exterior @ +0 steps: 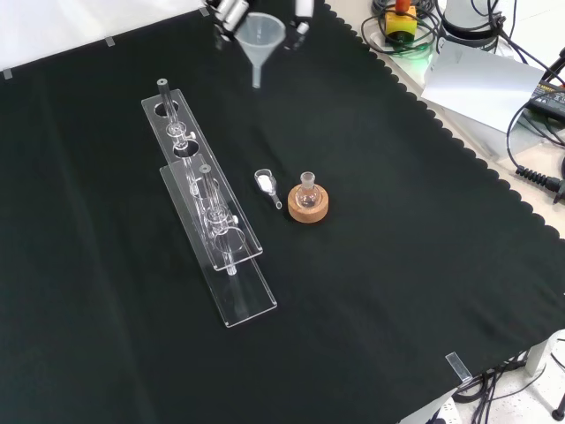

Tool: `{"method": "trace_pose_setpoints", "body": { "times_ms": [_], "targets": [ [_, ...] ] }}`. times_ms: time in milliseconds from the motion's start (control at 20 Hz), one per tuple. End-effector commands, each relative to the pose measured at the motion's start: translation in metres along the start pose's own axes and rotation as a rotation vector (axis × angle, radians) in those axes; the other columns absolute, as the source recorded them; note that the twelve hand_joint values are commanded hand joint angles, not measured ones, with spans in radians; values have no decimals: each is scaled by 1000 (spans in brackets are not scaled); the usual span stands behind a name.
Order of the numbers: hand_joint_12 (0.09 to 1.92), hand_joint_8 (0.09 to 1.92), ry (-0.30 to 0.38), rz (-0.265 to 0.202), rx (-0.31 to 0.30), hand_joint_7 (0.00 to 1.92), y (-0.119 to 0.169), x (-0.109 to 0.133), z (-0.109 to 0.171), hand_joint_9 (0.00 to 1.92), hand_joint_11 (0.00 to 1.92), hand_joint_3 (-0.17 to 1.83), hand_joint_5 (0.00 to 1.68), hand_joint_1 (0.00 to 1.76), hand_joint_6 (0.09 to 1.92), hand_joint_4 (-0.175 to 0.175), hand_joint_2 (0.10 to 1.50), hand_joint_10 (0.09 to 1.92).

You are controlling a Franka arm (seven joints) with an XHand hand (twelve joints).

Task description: Place the funnel on the round-bottom flask.

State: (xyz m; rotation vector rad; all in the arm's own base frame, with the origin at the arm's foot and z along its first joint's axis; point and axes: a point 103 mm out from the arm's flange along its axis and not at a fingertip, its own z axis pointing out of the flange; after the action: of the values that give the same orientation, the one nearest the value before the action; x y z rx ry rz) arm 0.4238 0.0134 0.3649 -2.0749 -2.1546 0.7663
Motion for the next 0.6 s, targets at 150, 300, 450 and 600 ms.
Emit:
{"method": "trace_pose_setpoints", "body": {
  "times_ms": [150, 300, 450, 600],
  "targets": [
    [1377, 756, -31, -61, -4, 510, -10, 60, 16, 971, 417, 701, 535, 863, 636, -5, 702, 687],
    [1375, 755, -30, -78, -5, 510, -4, 70, 23, 971, 424, 704, 538, 863, 638, -6, 701, 686],
    [1372, 755, -25, -86, 7, 512, 1, 77, 33, 972, 428, 705, 540, 864, 640, -7, 700, 685],
    [1370, 755, -20, -96, 18, 512, 6, 82, 41, 972, 430, 707, 544, 864, 642, -7, 699, 684]
  ]
}}
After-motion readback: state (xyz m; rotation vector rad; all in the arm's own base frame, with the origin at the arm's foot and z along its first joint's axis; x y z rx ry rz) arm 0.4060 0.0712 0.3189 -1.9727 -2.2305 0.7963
